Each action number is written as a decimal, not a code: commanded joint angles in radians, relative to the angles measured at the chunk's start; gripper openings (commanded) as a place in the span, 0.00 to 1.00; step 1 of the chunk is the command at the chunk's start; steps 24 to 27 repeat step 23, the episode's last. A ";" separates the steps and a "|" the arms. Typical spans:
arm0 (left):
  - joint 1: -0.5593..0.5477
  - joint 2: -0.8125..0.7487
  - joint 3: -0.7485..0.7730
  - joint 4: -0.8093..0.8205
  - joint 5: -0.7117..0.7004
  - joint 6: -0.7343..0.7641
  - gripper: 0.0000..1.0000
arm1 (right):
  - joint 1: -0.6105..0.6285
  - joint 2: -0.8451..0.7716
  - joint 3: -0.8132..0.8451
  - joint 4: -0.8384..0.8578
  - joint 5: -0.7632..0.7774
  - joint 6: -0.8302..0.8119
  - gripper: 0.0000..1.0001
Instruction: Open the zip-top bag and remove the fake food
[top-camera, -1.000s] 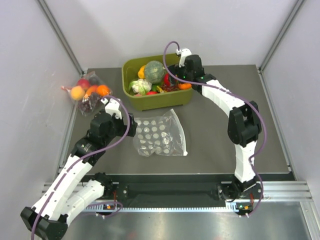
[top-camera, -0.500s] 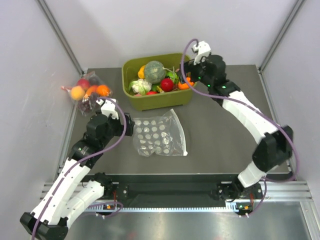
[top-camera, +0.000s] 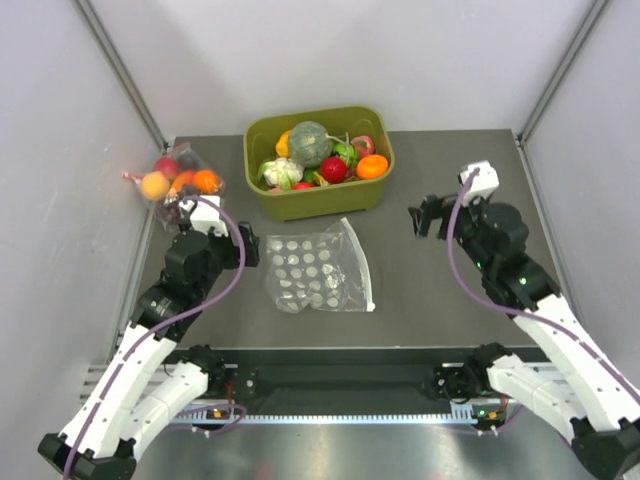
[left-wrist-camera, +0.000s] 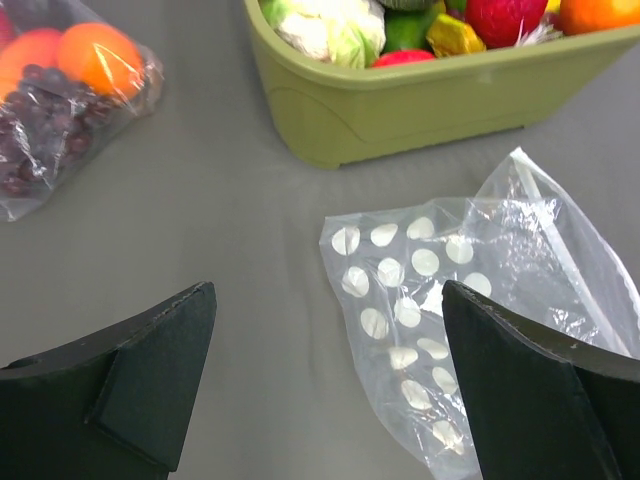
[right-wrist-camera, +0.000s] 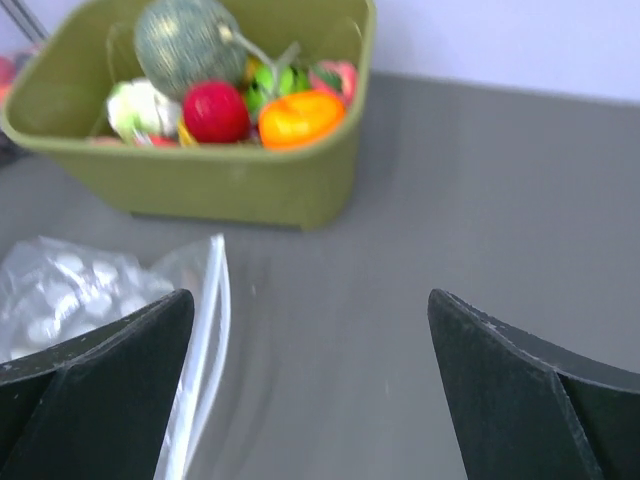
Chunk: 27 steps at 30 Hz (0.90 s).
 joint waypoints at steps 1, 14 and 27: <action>0.006 -0.007 0.066 0.054 -0.043 0.005 0.99 | -0.010 -0.144 -0.091 -0.099 0.071 0.073 1.00; 0.008 0.019 0.118 0.065 -0.100 0.006 0.99 | -0.010 -0.350 -0.145 -0.236 0.133 0.091 1.00; 0.006 0.037 0.127 0.066 -0.109 0.019 0.99 | -0.012 -0.350 -0.142 -0.242 0.140 0.076 1.00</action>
